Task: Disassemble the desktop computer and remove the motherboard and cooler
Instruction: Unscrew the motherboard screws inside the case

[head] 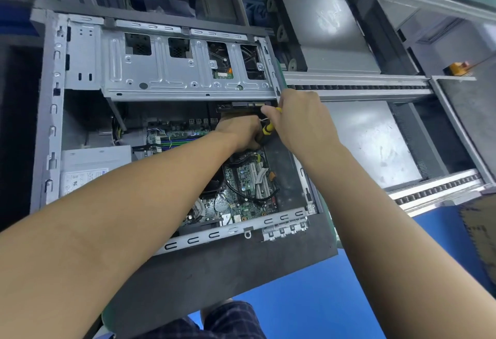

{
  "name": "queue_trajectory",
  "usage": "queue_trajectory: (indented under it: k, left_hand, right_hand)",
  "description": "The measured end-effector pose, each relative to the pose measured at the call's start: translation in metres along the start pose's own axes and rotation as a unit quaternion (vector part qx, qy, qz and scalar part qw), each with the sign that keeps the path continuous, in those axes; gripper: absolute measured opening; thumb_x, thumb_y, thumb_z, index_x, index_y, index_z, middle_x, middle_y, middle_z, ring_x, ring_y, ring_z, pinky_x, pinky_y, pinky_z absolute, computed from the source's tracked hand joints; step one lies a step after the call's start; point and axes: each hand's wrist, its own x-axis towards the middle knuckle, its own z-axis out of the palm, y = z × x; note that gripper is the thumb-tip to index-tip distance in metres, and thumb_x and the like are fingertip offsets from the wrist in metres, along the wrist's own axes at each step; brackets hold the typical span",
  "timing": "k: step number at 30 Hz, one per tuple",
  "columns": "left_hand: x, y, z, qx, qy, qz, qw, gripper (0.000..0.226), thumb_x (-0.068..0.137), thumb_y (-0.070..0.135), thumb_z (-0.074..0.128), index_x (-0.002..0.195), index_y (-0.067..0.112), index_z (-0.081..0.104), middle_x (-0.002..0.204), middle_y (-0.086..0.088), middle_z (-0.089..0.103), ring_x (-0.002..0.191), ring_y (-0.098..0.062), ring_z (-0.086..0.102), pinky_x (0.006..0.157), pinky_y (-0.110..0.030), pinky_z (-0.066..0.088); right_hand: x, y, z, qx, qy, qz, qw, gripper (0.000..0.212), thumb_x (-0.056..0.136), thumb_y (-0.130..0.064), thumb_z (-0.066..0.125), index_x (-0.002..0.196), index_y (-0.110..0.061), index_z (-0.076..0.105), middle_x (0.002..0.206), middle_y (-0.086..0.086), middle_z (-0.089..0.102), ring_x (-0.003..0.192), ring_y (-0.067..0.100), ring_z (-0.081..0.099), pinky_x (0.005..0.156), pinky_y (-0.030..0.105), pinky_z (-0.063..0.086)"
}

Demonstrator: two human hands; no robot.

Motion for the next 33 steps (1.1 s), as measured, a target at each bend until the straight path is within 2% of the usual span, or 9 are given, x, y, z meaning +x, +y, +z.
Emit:
queue_trajectory:
  k: [3, 5, 8, 12, 15, 24, 27, 30, 33]
  left_hand:
    - [-0.001, 0.002, -0.001, 0.009, -0.004, 0.0, 1.0, 0.026, 0.082, 0.032, 0.071, 0.069, 0.021, 0.052, 0.077, 0.001, 0.062, 0.079, -0.026, 0.062, 0.063, -0.028, 0.036]
    - [-0.002, 0.002, -0.001, 0.012, 0.0, 0.007, 1.0, 0.019, 0.083, 0.033, 0.071, 0.088, 0.019, 0.059, 0.085, -0.003, 0.064, 0.083, -0.028, 0.063, 0.066, -0.03, 0.039]
    - [-0.003, 0.002, -0.002, 0.011, 0.004, 0.011, 1.0, 0.035, 0.084, 0.034, 0.07, 0.113, 0.02, 0.056, 0.095, -0.004, 0.063, 0.09, -0.027, 0.062, 0.071, -0.032, 0.041]
    - [-0.003, 0.004, -0.003, 0.02, 0.018, 0.012, 1.0, 0.028, 0.081, 0.035, 0.069, 0.072, 0.018, 0.048, 0.071, 0.0, 0.056, 0.077, -0.028, 0.06, 0.066, -0.031, 0.041]
    - [-0.004, 0.002, -0.003, 0.027, 0.014, 0.015, 0.999, 0.034, 0.081, 0.037, 0.07, 0.066, 0.02, 0.045, 0.066, 0.004, 0.052, 0.072, -0.026, 0.056, 0.062, -0.03, 0.038]
    - [-0.004, 0.007, -0.001, 0.052, 0.023, 0.025, 0.998, 0.023, 0.083, 0.032, 0.07, 0.085, 0.02, 0.05, 0.071, 0.006, 0.048, 0.079, -0.025, 0.055, 0.068, -0.032, 0.04]
    - [-0.005, 0.008, 0.0, 0.059, 0.04, 0.031, 0.997, 0.024, 0.084, 0.029, 0.069, 0.09, 0.019, 0.048, 0.073, 0.005, 0.048, 0.078, -0.024, 0.053, 0.068, -0.032, 0.037]
    - [-0.007, 0.01, 0.0, 0.069, 0.047, 0.046, 0.995, 0.022, 0.084, 0.025, 0.067, 0.092, 0.019, 0.048, 0.08, 0.004, 0.05, 0.077, -0.021, 0.049, 0.068, -0.031, 0.033]
    - [-0.006, 0.011, -0.001, 0.059, 0.031, 0.05, 0.996, 0.023, 0.084, 0.025, 0.067, 0.102, 0.013, 0.057, 0.095, -0.002, 0.06, 0.085, -0.023, 0.058, 0.069, -0.031, 0.036]
  right_hand:
    - [0.006, -0.005, -0.003, -0.004, -0.034, 0.003, 0.999, 0.036, 0.095, -0.038, 0.063, 0.106, -0.004, 0.058, 0.108, 0.019, 0.06, 0.104, 0.038, 0.058, 0.069, 0.035, 0.038]
    - [0.007, -0.007, -0.007, 0.003, -0.053, -0.013, 0.998, 0.028, 0.094, -0.029, 0.067, 0.107, -0.005, 0.06, 0.109, 0.018, 0.061, 0.104, 0.037, 0.059, 0.071, 0.036, 0.043]
    - [0.005, -0.01, -0.011, -0.007, -0.068, -0.048, 0.997, 0.016, 0.092, -0.01, 0.066, 0.108, -0.007, 0.064, 0.11, 0.014, 0.062, 0.101, 0.032, 0.061, 0.074, 0.034, 0.047]
    - [0.005, -0.01, -0.016, 0.011, -0.08, -0.064, 0.995, 0.023, 0.09, 0.001, 0.06, 0.106, -0.012, 0.069, 0.119, 0.011, 0.055, 0.102, 0.027, 0.056, 0.071, 0.029, 0.036]
    - [0.006, -0.007, -0.017, 0.014, -0.083, -0.067, 0.994, 0.026, 0.089, 0.005, 0.059, 0.104, -0.013, 0.07, 0.119, 0.011, 0.055, 0.099, 0.023, 0.053, 0.07, 0.029, 0.035]
    - [0.01, -0.005, -0.013, 0.028, -0.081, -0.071, 0.994, 0.025, 0.09, 0.0, 0.062, 0.11, -0.014, 0.07, 0.121, 0.011, 0.053, 0.105, 0.025, 0.055, 0.072, 0.028, 0.037]
    - [0.01, -0.005, -0.012, 0.042, -0.069, -0.075, 0.994, 0.017, 0.094, -0.018, 0.065, 0.11, -0.014, 0.07, 0.115, 0.01, 0.053, 0.103, 0.024, 0.053, 0.077, 0.028, 0.037]
    - [0.01, -0.008, -0.009, 0.053, -0.044, -0.057, 0.996, 0.033, 0.097, -0.038, 0.061, 0.113, -0.01, 0.068, 0.113, 0.013, 0.054, 0.102, 0.029, 0.057, 0.085, 0.035, 0.046]
    - [0.01, -0.009, -0.003, 0.004, -0.008, -0.016, 1.0, 0.041, 0.096, -0.04, 0.061, 0.116, -0.004, 0.057, 0.115, 0.016, 0.057, 0.104, 0.036, 0.061, 0.075, 0.036, 0.045]
